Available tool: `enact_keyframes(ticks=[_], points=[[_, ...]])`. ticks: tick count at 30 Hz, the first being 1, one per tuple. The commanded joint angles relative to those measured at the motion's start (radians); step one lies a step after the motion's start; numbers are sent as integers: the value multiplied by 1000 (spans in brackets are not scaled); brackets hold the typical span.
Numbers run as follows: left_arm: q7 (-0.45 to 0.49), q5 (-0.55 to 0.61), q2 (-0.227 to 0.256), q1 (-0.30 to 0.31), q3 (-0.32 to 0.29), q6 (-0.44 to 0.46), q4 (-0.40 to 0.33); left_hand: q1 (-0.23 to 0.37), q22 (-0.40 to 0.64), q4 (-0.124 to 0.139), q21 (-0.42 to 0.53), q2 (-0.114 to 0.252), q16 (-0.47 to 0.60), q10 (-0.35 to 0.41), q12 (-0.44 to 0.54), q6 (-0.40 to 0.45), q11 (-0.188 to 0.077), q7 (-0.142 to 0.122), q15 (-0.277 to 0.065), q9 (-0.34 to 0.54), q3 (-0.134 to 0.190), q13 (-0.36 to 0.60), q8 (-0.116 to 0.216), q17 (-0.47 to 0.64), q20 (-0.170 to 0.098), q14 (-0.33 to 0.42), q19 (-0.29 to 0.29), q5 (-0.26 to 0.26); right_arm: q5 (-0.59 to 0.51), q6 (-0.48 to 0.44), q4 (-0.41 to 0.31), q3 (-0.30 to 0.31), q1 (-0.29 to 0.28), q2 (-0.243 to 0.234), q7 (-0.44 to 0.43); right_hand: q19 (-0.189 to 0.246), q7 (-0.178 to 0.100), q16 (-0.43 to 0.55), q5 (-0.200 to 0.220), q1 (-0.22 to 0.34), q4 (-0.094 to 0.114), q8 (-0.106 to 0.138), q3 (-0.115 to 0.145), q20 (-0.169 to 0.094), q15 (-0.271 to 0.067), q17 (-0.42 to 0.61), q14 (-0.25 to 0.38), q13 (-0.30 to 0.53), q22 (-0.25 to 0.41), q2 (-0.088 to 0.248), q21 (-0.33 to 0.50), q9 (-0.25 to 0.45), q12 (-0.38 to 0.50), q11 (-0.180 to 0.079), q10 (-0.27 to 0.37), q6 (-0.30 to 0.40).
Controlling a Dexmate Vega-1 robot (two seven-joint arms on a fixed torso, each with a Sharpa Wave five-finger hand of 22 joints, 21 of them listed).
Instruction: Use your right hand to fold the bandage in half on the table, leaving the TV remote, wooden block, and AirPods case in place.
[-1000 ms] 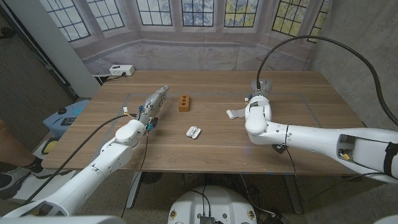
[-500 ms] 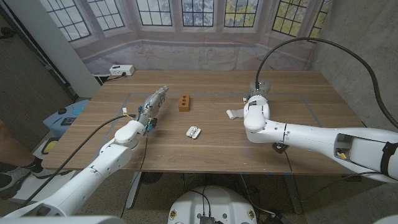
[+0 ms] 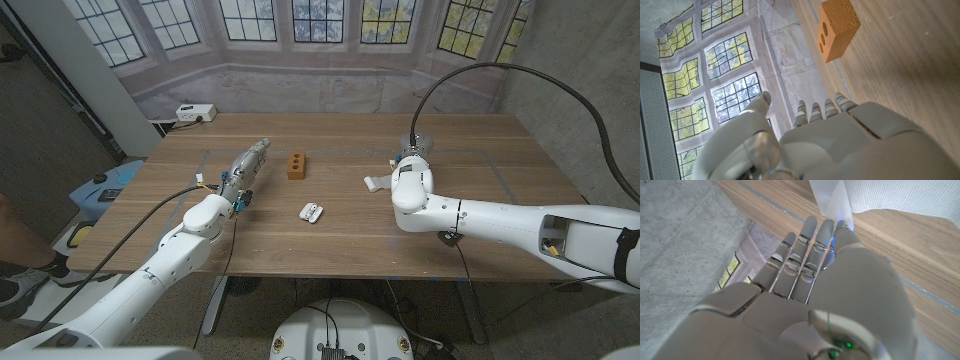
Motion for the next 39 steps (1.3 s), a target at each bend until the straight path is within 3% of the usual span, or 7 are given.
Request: enact_keyframes(ticks=[1, 26, 39], points=[[-7, -4, 0, 2, 0, -1, 3, 1, 2, -4, 5, 1, 5, -3, 5, 4, 8, 2, 9, 3, 4, 5, 2, 1, 5, 2, 7, 5, 70, -16, -19, -27, 17, -3, -36, 5, 4, -1, -5, 13, 0, -1, -3, -47, -85, 3, 10, 3, 5, 2, -1, 4, 1, 4, 3, 6], [-6, -4, -3, 10, 1, -9, 2, 0, 2, -4, 5, 1, 6, -1, 6, 5, 7, 2, 14, 3, 3, 5, 2, 1, 7, 4, 8, 5, 232, -24, -2, -60, 66, 19, -131, 6, 4, -7, -5, 14, 1, -6, -7, -46, -85, 9, 11, 7, 5, 4, -1, 5, 0, 2, 2, 5], [0, -4, -3, 18, 1, -9, -10, 0, 2, -4, 5, 1, 6, 0, 6, 6, 8, 3, 15, 3, 3, 5, 3, 2, 8, 4, 8, 5, 313, -17, 14, -47, 72, 32, -172, 6, 5, -12, -4, 13, 1, -9, -8, -46, -85, 14, 10, 10, 5, 5, -1, 5, -1, 0, 1, 2]])
